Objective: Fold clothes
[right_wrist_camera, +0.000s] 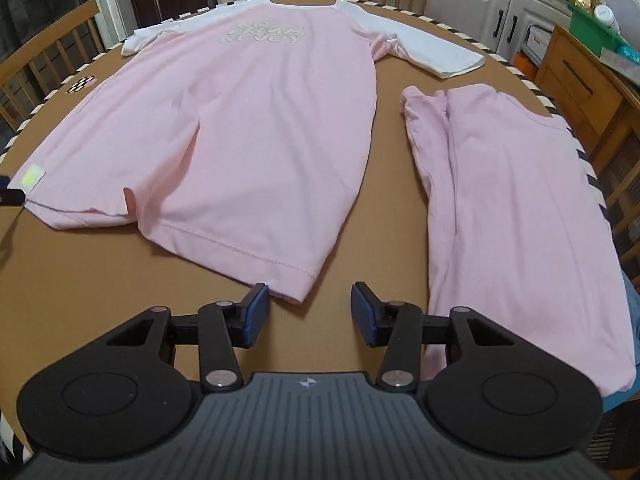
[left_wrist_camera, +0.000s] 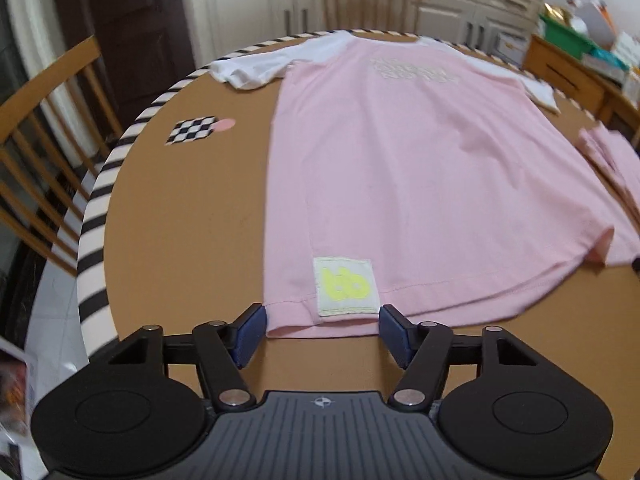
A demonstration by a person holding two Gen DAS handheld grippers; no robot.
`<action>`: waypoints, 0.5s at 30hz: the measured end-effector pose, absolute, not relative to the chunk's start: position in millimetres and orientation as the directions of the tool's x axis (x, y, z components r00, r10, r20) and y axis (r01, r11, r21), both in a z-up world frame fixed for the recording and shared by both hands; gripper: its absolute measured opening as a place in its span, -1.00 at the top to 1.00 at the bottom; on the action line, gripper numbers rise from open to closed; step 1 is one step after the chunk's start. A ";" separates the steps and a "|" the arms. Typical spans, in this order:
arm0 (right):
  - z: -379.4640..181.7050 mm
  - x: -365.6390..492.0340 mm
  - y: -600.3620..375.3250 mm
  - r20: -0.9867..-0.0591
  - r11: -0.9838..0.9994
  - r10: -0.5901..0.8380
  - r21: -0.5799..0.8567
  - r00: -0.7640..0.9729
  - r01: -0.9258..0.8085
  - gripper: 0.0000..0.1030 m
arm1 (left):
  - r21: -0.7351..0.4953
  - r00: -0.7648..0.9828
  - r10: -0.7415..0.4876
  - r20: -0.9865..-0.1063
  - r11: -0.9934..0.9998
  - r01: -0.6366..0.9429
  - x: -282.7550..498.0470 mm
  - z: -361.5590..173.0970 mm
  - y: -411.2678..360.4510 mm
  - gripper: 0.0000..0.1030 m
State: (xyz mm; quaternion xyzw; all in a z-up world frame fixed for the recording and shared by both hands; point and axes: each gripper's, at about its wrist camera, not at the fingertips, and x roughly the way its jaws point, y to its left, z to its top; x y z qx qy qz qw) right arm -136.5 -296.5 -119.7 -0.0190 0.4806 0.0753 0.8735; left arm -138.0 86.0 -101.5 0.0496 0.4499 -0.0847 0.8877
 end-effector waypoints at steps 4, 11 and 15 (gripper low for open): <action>-120.3 -138.9 -293.4 -0.842 0.986 0.124 0.045 0.525 -0.161 0.07 | 0.006 0.611 -0.126 -0.781 0.978 0.209 -131.3 -97.9 89.1 -0.27; -119.1 -135.1 -291.8 -0.835 0.982 0.151 0.067 0.529 -0.175 0.57 | 0.037 0.595 -0.159 -0.788 0.952 0.303 -128.2 -101.8 86.6 0.31; -117.1 -131.2 -291.5 -0.835 0.980 0.170 0.089 0.523 -0.177 0.70 | 0.074 0.600 -0.152 -0.785 0.939 0.336 -125.7 -101.4 80.2 0.85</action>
